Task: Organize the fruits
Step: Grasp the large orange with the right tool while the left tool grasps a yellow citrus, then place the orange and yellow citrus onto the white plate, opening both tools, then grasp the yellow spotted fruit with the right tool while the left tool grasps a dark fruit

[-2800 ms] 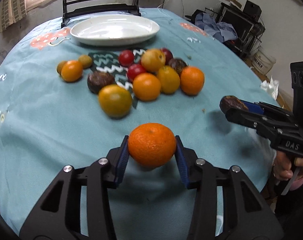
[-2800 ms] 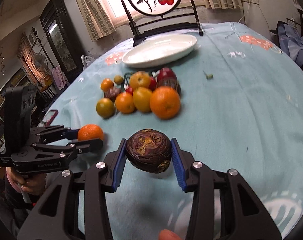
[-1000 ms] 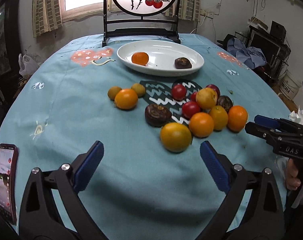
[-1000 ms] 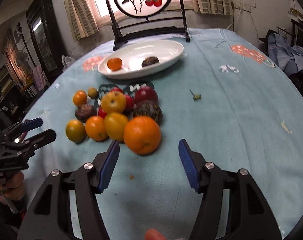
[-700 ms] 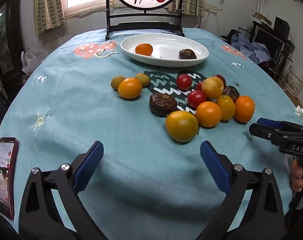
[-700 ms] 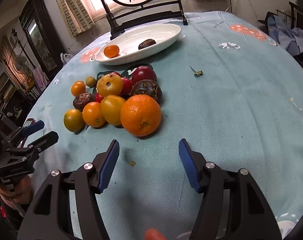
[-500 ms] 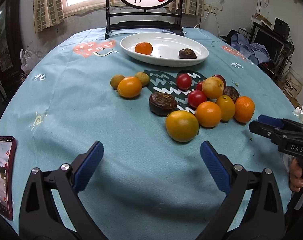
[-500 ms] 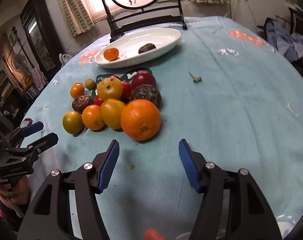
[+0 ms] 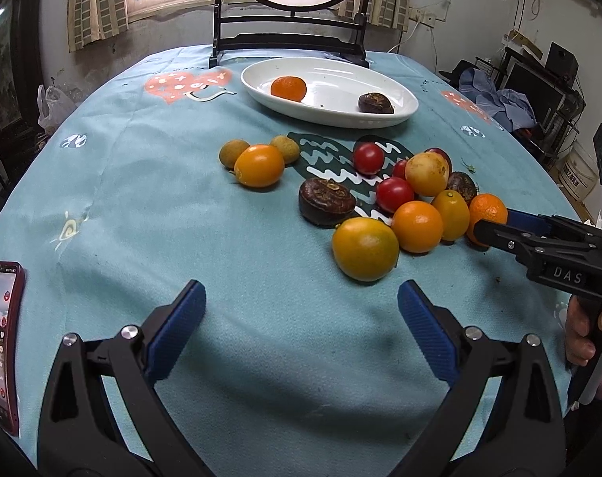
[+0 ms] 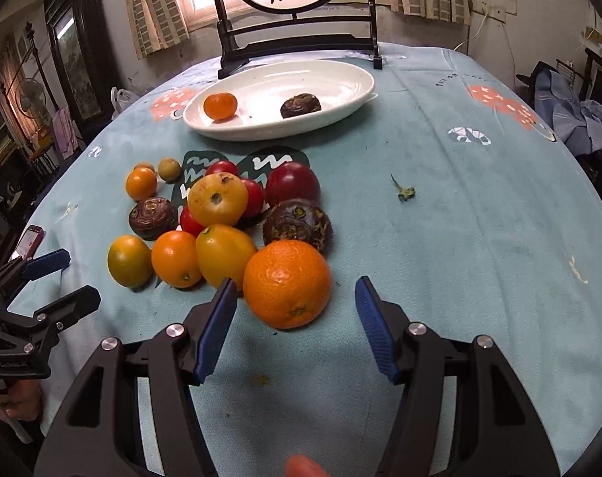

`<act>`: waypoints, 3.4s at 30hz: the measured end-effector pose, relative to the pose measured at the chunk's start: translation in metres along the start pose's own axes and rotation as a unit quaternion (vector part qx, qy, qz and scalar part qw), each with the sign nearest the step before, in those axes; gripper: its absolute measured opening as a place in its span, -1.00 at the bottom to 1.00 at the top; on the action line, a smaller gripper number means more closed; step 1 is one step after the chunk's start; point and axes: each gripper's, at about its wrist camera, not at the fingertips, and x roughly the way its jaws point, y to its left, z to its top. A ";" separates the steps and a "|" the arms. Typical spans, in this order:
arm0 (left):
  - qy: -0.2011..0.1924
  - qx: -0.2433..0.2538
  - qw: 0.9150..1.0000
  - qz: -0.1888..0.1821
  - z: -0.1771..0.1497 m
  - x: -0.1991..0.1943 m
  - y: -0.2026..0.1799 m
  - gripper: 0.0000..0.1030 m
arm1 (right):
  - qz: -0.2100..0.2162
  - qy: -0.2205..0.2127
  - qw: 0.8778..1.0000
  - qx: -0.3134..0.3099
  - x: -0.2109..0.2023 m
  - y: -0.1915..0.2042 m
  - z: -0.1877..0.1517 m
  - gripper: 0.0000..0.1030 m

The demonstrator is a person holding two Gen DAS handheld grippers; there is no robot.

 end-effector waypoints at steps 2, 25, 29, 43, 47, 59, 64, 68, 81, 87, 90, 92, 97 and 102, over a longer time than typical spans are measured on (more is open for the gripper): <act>0.004 -0.003 1.000 0.000 0.000 0.001 0.001 0.92 | 0.000 0.002 1.000 0.001 0.001 0.001 0.001 0.21; 0.015 0.004 1.000 -0.005 0.004 0.010 -0.004 0.80 | 0.039 -0.029 0.998 0.046 -0.021 -0.010 -0.008 -0.12; 0.022 0.021 0.999 -0.031 0.012 0.018 -0.019 0.51 | 0.043 -0.033 0.997 0.048 -0.035 -0.012 -0.018 -0.12; 0.044 0.014 0.998 -0.047 0.025 0.038 -0.029 -0.18 | 0.064 -0.029 0.996 0.054 -0.035 -0.018 -0.034 -0.12; 0.043 0.013 0.998 -0.054 0.024 0.037 -0.028 -0.18 | 0.071 -0.024 0.996 0.046 -0.032 -0.015 -0.034 -0.12; -0.035 0.018 0.997 -0.068 0.110 0.023 -0.024 -0.18 | 0.069 -0.084 0.994 0.013 -0.009 -0.004 0.076 -0.12; -0.024 0.037 0.998 -0.042 0.169 0.070 -0.034 -0.18 | 0.036 -0.080 0.996 0.018 0.049 -0.013 0.144 -0.12; 0.012 0.050 0.998 -0.032 0.189 0.109 -0.037 -0.18 | 0.020 -0.051 0.998 0.036 0.090 -0.029 0.170 -0.12; 0.027 0.059 0.998 -0.017 0.189 0.119 -0.037 0.41 | 0.047 -0.067 0.995 0.060 0.069 -0.044 0.172 0.24; -0.028 0.021 0.999 0.013 0.154 0.061 -0.004 0.88 | 0.077 -0.102 0.992 0.021 0.021 -0.024 0.132 0.24; -0.026 0.000 0.999 0.041 0.126 0.052 0.013 0.92 | 0.079 -0.103 0.991 -0.020 0.009 -0.007 0.103 0.24; -0.018 -0.012 0.998 0.056 0.113 0.047 0.021 0.92 | 0.087 -0.096 0.991 -0.040 0.005 0.003 0.090 0.24; -0.030 -0.036 0.998 0.040 0.086 0.032 0.034 0.92 | 0.097 -0.082 0.989 -0.079 0.004 0.021 0.069 0.24; -0.024 -0.021 0.998 0.051 0.073 0.031 0.028 0.92 | 0.095 -0.054 0.990 -0.092 0.016 0.027 0.064 0.24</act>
